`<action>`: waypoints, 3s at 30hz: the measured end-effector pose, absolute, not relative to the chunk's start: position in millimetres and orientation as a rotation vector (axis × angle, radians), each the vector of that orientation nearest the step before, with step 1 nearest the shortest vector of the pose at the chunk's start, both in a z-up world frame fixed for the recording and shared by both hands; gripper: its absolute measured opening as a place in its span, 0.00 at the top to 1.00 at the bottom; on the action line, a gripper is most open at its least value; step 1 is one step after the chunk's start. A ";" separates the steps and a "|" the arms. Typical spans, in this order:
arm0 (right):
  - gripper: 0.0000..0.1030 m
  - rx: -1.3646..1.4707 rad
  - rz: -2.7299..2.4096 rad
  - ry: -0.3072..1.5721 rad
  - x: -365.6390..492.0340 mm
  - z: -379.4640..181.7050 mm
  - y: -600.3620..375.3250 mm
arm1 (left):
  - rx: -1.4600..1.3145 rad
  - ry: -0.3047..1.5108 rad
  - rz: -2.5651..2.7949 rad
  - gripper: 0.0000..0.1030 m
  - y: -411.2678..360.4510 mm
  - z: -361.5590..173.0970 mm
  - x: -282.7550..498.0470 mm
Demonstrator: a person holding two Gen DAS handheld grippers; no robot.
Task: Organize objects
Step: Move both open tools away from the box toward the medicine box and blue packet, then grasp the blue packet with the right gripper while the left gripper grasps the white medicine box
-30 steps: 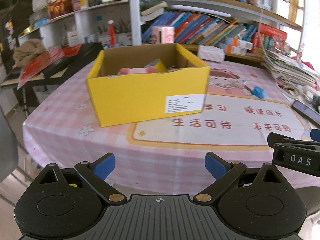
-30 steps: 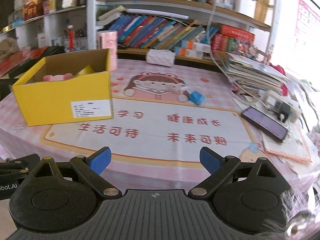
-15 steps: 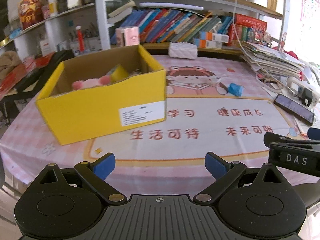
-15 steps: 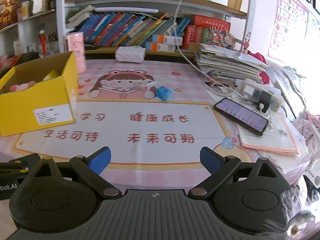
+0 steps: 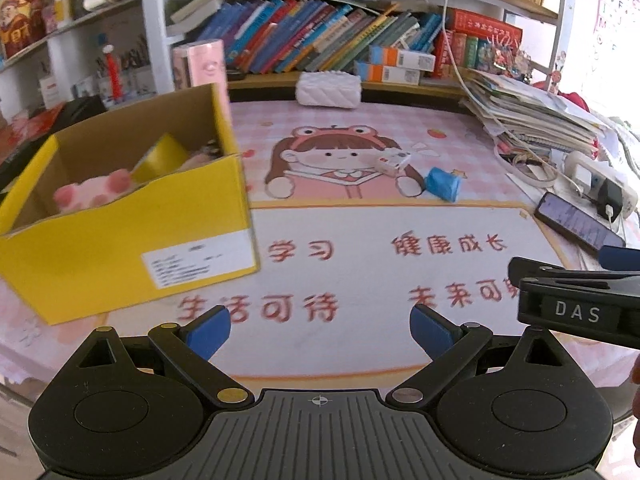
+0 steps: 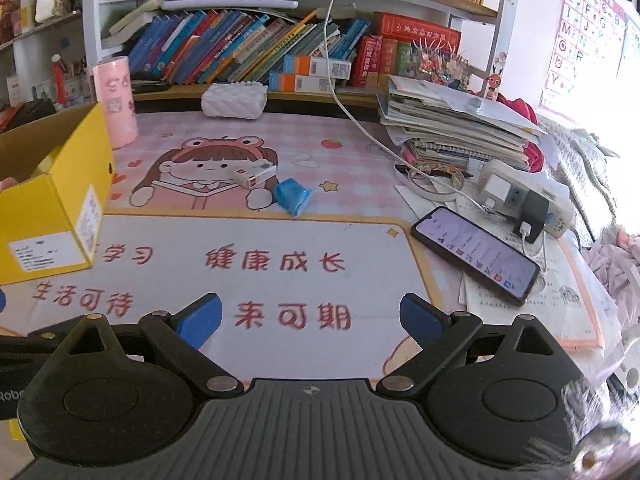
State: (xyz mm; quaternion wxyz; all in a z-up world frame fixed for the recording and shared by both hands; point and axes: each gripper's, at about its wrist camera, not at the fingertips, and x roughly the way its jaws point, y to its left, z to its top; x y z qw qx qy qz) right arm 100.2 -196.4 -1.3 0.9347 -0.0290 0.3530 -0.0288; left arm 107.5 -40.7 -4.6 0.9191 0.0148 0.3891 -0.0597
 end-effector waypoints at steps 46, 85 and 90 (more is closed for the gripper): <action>0.69 -0.177 0.422 0.859 311.6 -59.6 -225.2 | 0.110 0.817 -0.042 0.06 -111.3 -12.6 201.0; 0.44 -0.096 0.345 0.771 265.3 -26.3 -284.2 | 0.095 0.803 -0.166 0.45 -167.0 -69.5 359.6; 0.31 -0.112 0.335 0.770 275.7 -32.8 -279.6 | 0.092 0.780 -0.190 0.63 -165.8 -70.3 359.3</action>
